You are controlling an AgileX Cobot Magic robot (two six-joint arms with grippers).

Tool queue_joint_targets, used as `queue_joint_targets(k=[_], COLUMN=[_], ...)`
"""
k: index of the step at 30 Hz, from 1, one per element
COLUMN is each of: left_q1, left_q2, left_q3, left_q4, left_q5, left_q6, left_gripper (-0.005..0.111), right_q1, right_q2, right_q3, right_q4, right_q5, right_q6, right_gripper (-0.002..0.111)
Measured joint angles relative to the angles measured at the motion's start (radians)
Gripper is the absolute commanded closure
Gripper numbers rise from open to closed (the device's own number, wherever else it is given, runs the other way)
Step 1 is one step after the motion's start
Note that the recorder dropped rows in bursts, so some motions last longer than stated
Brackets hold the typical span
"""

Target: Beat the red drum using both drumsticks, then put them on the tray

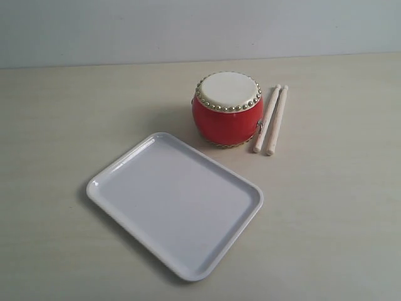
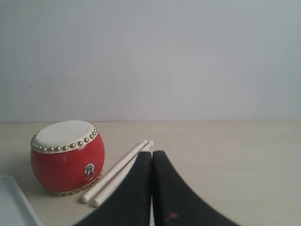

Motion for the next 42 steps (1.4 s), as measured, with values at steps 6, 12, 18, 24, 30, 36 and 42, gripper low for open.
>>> queue_joint_targets(k=[6,12,18,24,30,36,42], left_q1=[-0.035,-0.051,-0.051,-0.051,-0.051,-0.051,-0.051], left_q2=[0.0,0.0,0.0,0.0,0.0,0.0,0.0], left_q3=[0.0,0.0,0.0,0.0,0.0,0.0,0.0], left_q4=[0.0,0.002,0.004,0.004,0.004,0.004,0.004], left_q5=[0.0,0.002,0.022,0.029,0.037,0.044,0.044], left_q6=[0.0,-0.002,-0.002,-0.002,-0.002,-0.002,-0.002], left_gripper=[0.107,0.107,0.107,0.107,0.107,0.107,0.107], right_q1=[0.0,0.0,0.0,0.0,0.0,0.001,0.001], right_q2=[0.0,0.0,0.0,0.063,0.424,0.834,1.191], right_q3=[0.0,0.0,0.0,-0.102,-0.466,-0.836,-1.128], right_q4=[0.0,0.219,0.495,0.729,0.757,0.732,0.687], right_q5=[-0.022,-0.241,-0.432,-0.527,-0.3,-0.09,0.245], right_q6=[0.002,0.257,0.494,0.334,-0.121,-0.314,-0.33], right_gripper=[0.108,0.108,0.108,0.108,0.108,0.108,0.108])
